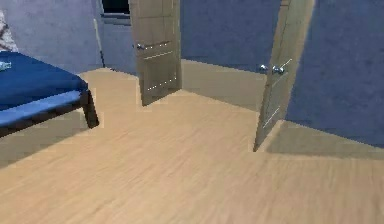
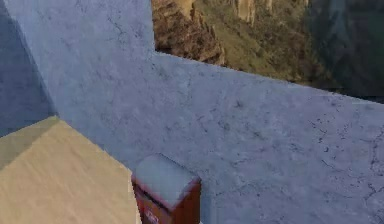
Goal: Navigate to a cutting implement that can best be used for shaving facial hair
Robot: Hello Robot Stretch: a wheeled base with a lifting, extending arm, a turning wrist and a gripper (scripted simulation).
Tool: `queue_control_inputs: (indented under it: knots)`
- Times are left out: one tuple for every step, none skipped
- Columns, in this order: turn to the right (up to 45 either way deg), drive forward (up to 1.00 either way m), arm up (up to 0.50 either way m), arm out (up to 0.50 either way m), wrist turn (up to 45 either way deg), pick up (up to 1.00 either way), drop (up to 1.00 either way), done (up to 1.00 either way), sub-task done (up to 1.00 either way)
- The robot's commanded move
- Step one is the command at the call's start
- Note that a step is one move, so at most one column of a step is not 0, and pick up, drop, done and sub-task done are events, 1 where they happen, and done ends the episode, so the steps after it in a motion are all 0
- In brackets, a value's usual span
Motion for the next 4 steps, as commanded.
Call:
queue_control_inputs:
  knots:
    - [0.0,1.0,0.0,0.0,0.0,0.0,0.0,0.0,0.0]
    - [0.0,1.0,0.0,0.0,0.0,0.0,0.0,0.0,0.0]
    - [33.0,0.0,0.0,0.0,0.0,0.0,0.0,0.0,0.0]
    - [3.0,0.0,0.0,0.0,0.0,0.0,0.0,0.0,0.0]
